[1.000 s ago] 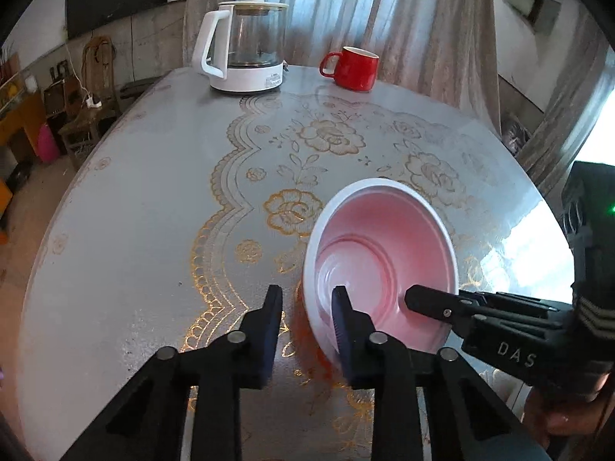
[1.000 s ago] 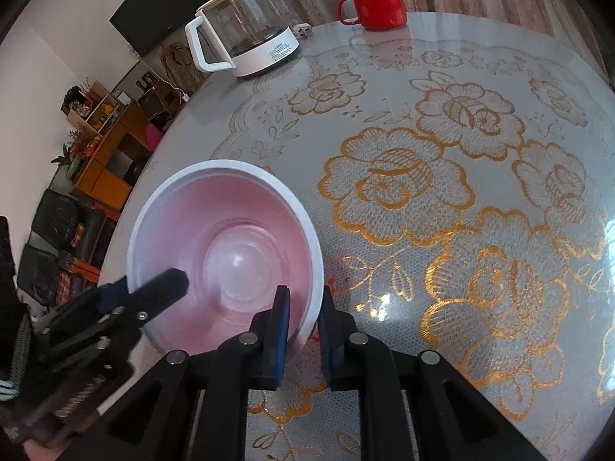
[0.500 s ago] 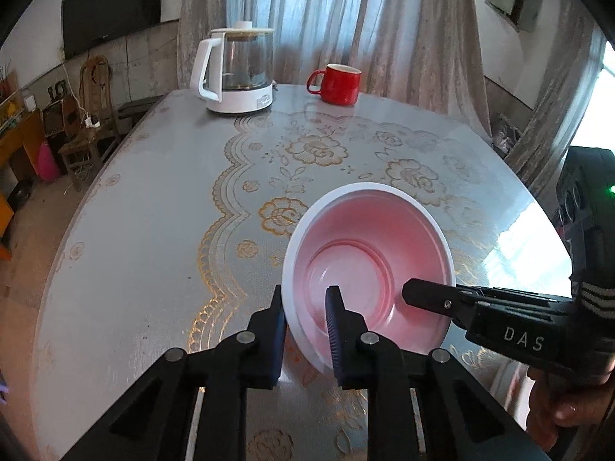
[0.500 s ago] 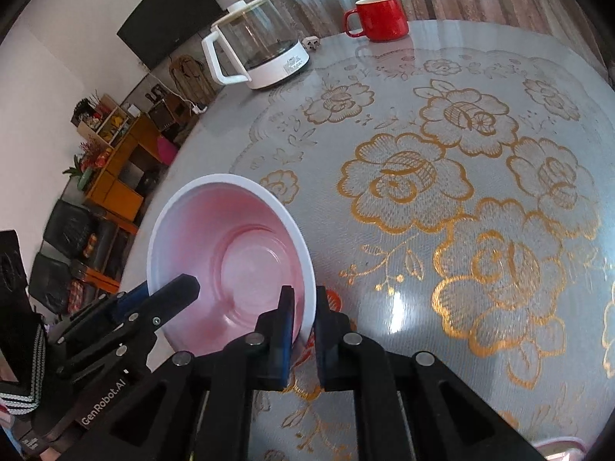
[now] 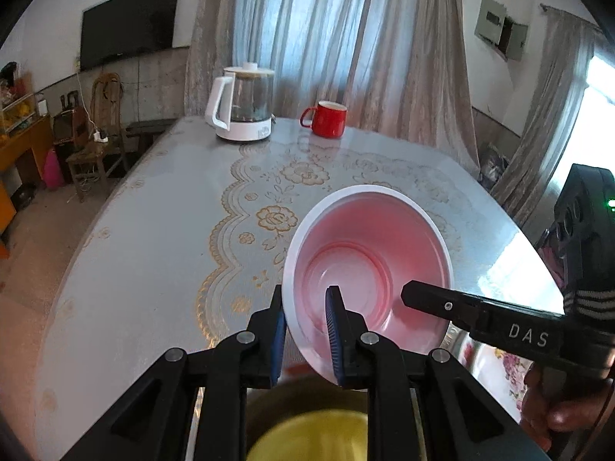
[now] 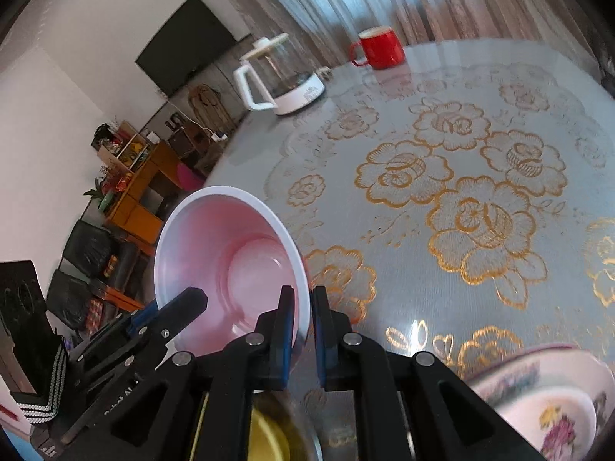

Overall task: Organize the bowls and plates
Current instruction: 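Lift the red-pink bowl with both grippers over the steel bowl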

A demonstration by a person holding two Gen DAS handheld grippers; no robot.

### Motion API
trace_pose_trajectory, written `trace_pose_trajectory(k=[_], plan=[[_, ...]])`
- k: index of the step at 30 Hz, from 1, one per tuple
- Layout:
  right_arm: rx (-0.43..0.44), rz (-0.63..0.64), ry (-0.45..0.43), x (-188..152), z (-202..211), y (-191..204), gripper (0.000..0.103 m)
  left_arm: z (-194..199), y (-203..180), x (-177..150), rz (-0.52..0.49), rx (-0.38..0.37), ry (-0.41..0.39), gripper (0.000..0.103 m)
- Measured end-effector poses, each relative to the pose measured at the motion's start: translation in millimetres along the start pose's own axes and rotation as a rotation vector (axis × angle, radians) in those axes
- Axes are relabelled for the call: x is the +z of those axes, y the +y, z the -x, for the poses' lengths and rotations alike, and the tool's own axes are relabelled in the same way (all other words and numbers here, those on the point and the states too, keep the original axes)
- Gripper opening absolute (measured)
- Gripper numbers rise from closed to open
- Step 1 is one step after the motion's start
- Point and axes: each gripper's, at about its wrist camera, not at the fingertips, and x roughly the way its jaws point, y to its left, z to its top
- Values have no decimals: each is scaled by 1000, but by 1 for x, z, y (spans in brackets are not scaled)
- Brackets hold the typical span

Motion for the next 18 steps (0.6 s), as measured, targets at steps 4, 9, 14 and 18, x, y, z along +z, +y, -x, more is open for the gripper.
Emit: trace_pose_trajectory(k=[4, 9, 14, 18], plan=[[5, 17, -38, -16, 15, 9, 9, 19, -1, -14, 20, -6, -26, 20], [19, 31, -72, -35, 32, 17, 9, 37, -1, -29, 41, -15, -50, 20], [35, 30, -91, -54, 46, 22, 10, 55, -1, -48, 77, -28, -68, 20], [43, 36, -107, -68, 56, 25, 10, 64, -2, -58, 94, -32, -82, 20]])
